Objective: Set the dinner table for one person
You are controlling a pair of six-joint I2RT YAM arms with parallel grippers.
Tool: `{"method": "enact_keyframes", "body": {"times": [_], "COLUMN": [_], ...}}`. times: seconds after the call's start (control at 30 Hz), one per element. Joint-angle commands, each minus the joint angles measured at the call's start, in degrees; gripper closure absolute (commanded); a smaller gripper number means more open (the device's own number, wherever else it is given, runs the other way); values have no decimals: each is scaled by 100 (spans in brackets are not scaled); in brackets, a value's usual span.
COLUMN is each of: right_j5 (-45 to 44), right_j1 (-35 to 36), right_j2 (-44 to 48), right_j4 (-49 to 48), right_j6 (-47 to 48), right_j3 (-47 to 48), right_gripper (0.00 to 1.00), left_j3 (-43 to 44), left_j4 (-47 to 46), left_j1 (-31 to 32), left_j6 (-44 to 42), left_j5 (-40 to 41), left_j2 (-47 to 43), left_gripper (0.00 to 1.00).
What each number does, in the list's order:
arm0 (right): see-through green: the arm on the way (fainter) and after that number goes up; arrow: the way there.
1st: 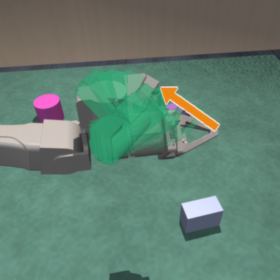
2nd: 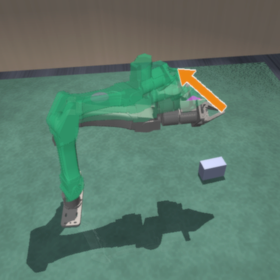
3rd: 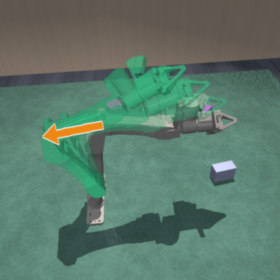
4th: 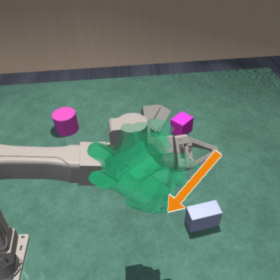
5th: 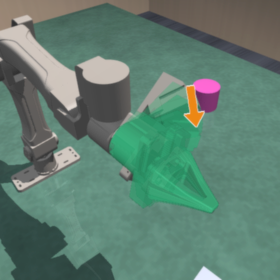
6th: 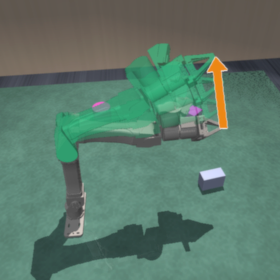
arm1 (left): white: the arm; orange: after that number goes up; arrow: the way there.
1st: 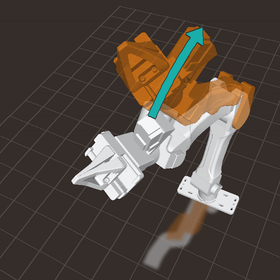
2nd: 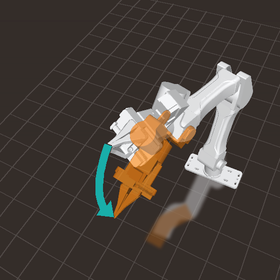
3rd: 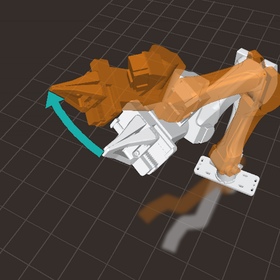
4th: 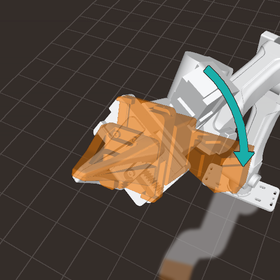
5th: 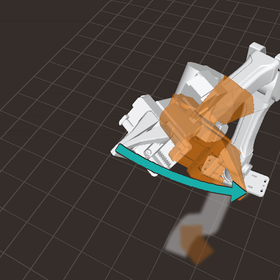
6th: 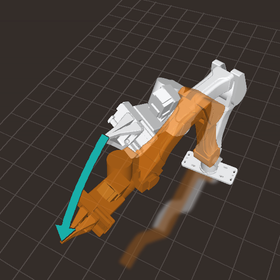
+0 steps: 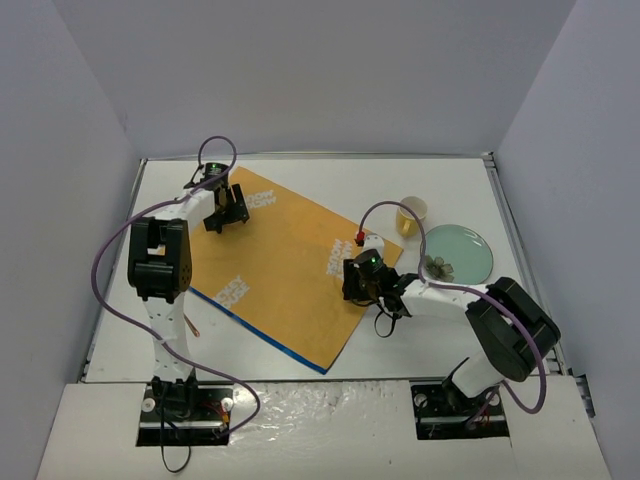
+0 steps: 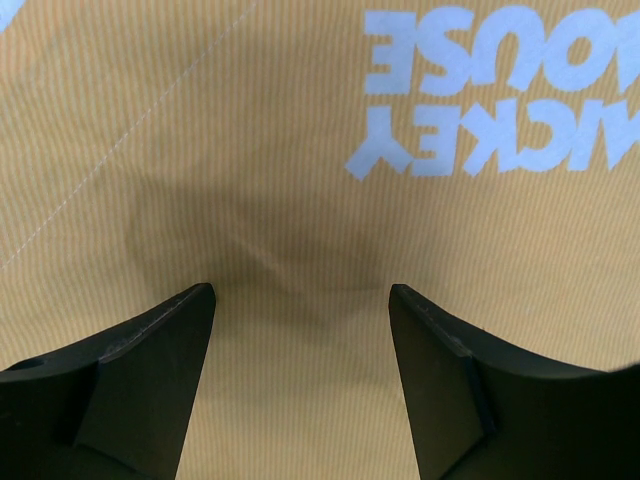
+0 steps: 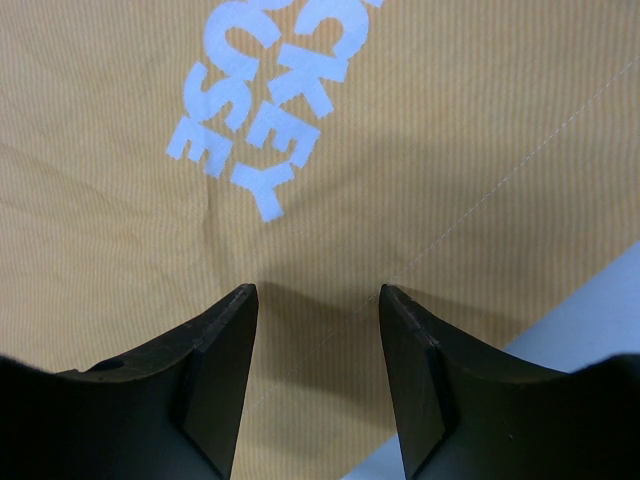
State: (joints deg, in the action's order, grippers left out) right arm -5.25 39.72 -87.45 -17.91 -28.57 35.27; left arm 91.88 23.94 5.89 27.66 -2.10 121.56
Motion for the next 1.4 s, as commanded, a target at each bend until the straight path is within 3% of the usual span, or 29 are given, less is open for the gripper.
{"method": "enact_keyframes", "body": {"times": [0.0, 0.27, 0.5, 0.73, 0.9, 1.0, 1.03, 1.27, 1.37], "right_j5": [-106, -224, -357, -517, -388, -531, -485, 96, -18], "right_j1": [-63, -78, -98, -474, -1358, -1807, -1991, -3445, -3641], "right_j2": [-379, -303, 329, 1674, 2582, 3024, 3178, 3430, 3379], "right_j4": [271, 391, 708, 1284, 1601, 1765, 1826, 2138, 2234], "right_j6": [-158, -314, -201, 18, -56, -234, -242, -382, -587], "right_j3": [-69, -53, 202, 765, 761, 669, 635, 262, 163], "right_gripper": [52, 52, 49, 36, 23, 2, 0, 0, 0], "left_j3": [485, 805, 895, 1294, 1339, 1005, 768, -1190, -1679], "left_j4": [79, 158, 156, 365, 809, 983, 1034, 1479, 1650], "left_j1": [-115, -200, -326, -335, -326, -317, -317, -317, -315], "left_j6": [-94, -139, -209, -348, -387, -406, -425, -568, -540], "left_j5": [18, -9, -204, -382, -452, -484, -479, -284, -235], "left_j2": [335, 580, 339, -754, -1594, -2332, -2743, -5218, -5860], "left_gripper": [33, 33, 30, 20, 14, 11, 9, 3, 3]}}
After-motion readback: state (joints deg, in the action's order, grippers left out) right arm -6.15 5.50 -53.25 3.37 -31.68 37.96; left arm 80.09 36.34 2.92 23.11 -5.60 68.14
